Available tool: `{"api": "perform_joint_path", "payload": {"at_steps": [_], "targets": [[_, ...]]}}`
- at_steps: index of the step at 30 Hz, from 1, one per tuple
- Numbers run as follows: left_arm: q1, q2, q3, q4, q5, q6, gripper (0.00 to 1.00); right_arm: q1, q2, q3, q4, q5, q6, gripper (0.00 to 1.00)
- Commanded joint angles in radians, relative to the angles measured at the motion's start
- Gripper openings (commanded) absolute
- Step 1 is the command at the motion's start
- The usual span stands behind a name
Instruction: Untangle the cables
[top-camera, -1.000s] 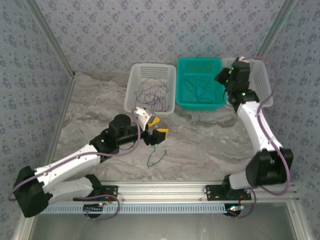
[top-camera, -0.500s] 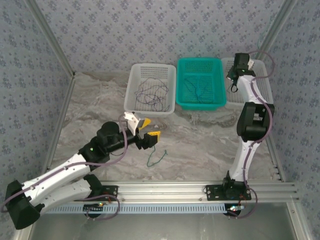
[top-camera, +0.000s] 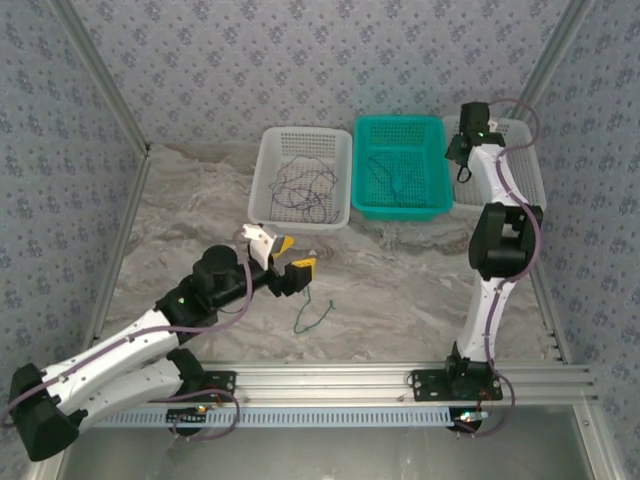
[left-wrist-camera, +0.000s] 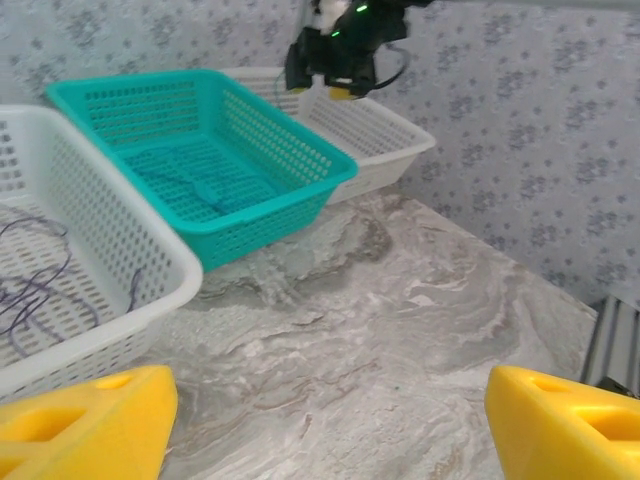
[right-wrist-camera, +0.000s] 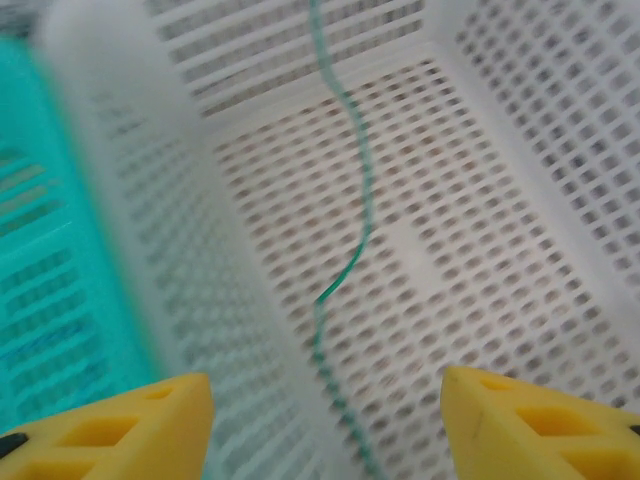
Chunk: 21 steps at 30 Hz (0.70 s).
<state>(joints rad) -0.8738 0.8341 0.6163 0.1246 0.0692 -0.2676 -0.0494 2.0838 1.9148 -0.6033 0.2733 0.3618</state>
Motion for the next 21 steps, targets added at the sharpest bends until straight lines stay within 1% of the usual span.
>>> {"api": "perform_joint_path", "payload": {"at_steps": [1, 3, 4, 5, 8, 9, 11, 14, 17, 21], "targets": [[-0.009, 0.033, 0.048, -0.088, -0.152, -0.069, 0.81, 0.073, -0.186, -0.130, 0.010, -0.123, 0.028, 0.62], [-0.006, 0.061, 0.075, -0.178, -0.272, -0.138, 0.81, 0.141, -0.294, -0.246, 0.048, -0.154, 0.016, 0.62], [-0.003, 0.075, 0.081, -0.214, -0.315, -0.175, 0.81, 0.172, -0.337, -0.293, 0.051, -0.164, 0.021, 0.62], [0.002, 0.087, 0.081, -0.232, -0.328, -0.201, 0.81, 0.201, -0.386, -0.340, 0.055, -0.185, 0.026, 0.62], [0.017, 0.133, 0.071, -0.253, -0.306, -0.268, 0.81, 0.305, -0.539, -0.515, 0.085, -0.283, 0.056, 0.61], [0.018, 0.156, 0.068, -0.253, -0.292, -0.290, 0.81, 0.345, -0.588, -0.581, 0.102, -0.298, 0.068, 0.61], [0.018, 0.208, 0.067, -0.255, -0.264, -0.335, 0.81, 0.422, -0.679, -0.691, 0.136, -0.314, 0.089, 0.62], [0.018, 0.309, 0.088, -0.294, -0.264, -0.442, 0.81, 0.534, -0.777, -0.862, 0.181, -0.319, 0.186, 0.62], [0.019, 0.418, 0.108, -0.328, -0.277, -0.557, 0.80, 0.652, -0.820, -0.986, 0.234, -0.367, 0.280, 0.62], [0.019, 0.558, 0.158, -0.330, -0.235, -0.607, 0.76, 0.792, -0.786, -1.046, 0.210, -0.358, 0.376, 0.62]]}}
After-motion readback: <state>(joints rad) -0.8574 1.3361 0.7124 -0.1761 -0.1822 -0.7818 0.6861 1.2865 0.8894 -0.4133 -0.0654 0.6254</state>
